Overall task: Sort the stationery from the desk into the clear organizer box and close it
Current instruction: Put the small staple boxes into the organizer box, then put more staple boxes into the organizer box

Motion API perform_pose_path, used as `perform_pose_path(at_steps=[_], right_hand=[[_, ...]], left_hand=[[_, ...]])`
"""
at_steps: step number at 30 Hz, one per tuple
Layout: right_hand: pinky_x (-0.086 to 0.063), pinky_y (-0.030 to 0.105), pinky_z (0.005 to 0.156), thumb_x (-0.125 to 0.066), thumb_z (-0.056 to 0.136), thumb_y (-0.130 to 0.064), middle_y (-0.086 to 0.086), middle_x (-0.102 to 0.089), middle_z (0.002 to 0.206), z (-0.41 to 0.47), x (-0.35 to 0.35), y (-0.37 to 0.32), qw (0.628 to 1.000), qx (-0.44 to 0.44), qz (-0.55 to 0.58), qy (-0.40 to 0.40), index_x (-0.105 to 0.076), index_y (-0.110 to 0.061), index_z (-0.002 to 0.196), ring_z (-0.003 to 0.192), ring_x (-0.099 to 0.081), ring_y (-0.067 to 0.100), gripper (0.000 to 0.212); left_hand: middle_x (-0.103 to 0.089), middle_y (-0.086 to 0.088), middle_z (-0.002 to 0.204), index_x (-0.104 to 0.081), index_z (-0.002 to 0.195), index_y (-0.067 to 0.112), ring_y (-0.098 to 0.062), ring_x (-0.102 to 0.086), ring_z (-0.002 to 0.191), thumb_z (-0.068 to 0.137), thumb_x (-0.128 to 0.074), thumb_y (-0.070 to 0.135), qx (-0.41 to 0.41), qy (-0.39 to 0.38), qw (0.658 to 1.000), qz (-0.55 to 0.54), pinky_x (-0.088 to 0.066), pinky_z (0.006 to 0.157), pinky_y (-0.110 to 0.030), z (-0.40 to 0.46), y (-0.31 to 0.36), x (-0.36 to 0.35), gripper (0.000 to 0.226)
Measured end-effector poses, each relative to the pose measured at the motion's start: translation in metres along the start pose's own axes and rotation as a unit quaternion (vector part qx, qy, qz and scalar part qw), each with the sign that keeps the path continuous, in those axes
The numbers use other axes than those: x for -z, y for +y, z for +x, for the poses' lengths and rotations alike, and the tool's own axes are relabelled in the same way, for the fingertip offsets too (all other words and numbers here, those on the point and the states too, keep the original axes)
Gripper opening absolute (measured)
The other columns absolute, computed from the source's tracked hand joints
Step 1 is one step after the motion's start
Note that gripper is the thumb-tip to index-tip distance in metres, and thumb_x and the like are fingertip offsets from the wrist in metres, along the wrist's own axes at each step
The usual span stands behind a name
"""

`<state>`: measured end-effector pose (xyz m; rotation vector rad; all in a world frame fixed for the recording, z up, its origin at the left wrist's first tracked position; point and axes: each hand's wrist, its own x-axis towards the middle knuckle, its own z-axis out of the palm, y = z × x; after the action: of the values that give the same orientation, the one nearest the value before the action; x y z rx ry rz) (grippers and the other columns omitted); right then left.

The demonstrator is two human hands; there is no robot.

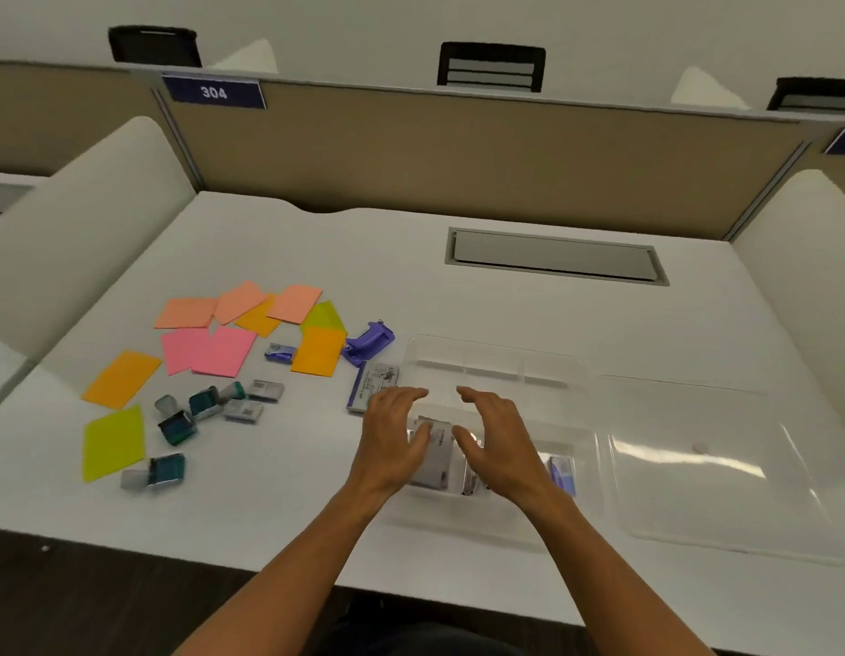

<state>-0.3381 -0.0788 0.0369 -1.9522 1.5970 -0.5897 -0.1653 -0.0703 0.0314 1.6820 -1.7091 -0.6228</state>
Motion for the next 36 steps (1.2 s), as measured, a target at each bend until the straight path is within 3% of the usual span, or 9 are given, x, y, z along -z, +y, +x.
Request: perform_pose_path(at_steps=[5,8,14,23,28,33,36], right_hand=[[-0.028,0.027,0.110,-0.059,0.095,-0.034,-0.005,-0.044,0.148,0.019,-0.020,-0.033,0.999,0.033,-0.001,-0.041,-0.039,-0.028,0.145,0.135,-0.038,0.014,0.055],[-0.030,0.030,0.113,-0.058,0.096,-0.033,-0.003,-0.042,0.150,0.029,-0.030,-0.055,0.996,0.058,-0.005,-0.070,-0.037,-0.026,0.146,0.137,-0.036,0.014,0.055],[-0.037,0.036,0.113,-0.058,0.096,-0.034,-0.001,-0.041,0.150,0.048,-0.055,-0.095,0.989,0.091,-0.017,-0.119,-0.035,-0.026,0.147,0.137,-0.037,0.017,0.057],[-0.031,0.038,0.115,-0.056,0.096,-0.040,-0.003,-0.032,0.156,0.077,-0.106,-0.131,0.969,0.126,-0.069,-0.199,-0.027,-0.030,0.151,0.141,-0.034,0.017,0.063],[-0.031,0.039,0.115,-0.056,0.096,-0.039,0.000,-0.024,0.160,0.094,-0.141,-0.145,0.953,0.128,-0.112,-0.251,-0.021,-0.028,0.153,0.144,-0.029,0.021,0.068],[-0.029,0.042,0.116,-0.057,0.096,-0.032,0.000,-0.007,0.164,0.107,-0.171,-0.159,0.938,0.154,-0.162,-0.267,-0.012,-0.023,0.156,0.147,-0.020,0.025,0.075],[-0.028,0.044,0.117,-0.058,0.095,-0.025,-0.001,-0.001,0.165,0.113,-0.186,-0.165,0.929,0.186,-0.193,-0.254,-0.011,-0.021,0.156,0.148,-0.015,0.027,0.077]], left_hand=[[-0.056,-0.002,0.131,-0.053,0.129,0.020,-0.017,-0.044,0.125,0.085,-0.070,0.026,0.047,0.050,0.997,0.018,-0.043,0.102,-0.030,-0.004,-0.036,0.034,0.048],[-0.054,-0.002,0.134,-0.052,0.130,0.020,-0.017,-0.043,0.127,0.086,-0.069,0.025,0.075,0.072,0.994,0.037,-0.036,0.098,-0.022,-0.005,-0.055,0.052,0.048],[-0.054,-0.004,0.135,-0.054,0.129,0.017,-0.021,-0.044,0.128,0.087,-0.067,0.020,0.115,0.110,0.987,0.037,-0.036,0.103,-0.030,-0.012,-0.087,0.083,0.044],[-0.041,-0.008,0.146,-0.047,0.136,0.015,-0.024,-0.037,0.135,0.089,-0.066,0.020,0.197,0.125,0.972,0.025,-0.035,0.109,-0.034,-0.019,-0.133,0.111,0.051],[-0.029,-0.005,0.154,-0.039,0.141,0.018,-0.023,-0.028,0.141,0.087,-0.067,0.026,0.235,0.107,0.964,0.066,-0.031,0.112,-0.035,-0.016,-0.158,0.117,0.061],[-0.023,-0.009,0.156,-0.035,0.144,0.017,-0.027,-0.022,0.144,0.087,-0.066,0.033,0.200,0.059,0.965,0.162,-0.030,0.113,-0.039,-0.013,-0.173,0.119,0.067],[-0.008,-0.010,0.161,-0.017,0.151,0.016,-0.027,-0.011,0.148,0.091,-0.058,0.038,0.209,0.023,0.960,0.185,-0.023,0.116,-0.039,-0.012,-0.178,0.117,0.076]])
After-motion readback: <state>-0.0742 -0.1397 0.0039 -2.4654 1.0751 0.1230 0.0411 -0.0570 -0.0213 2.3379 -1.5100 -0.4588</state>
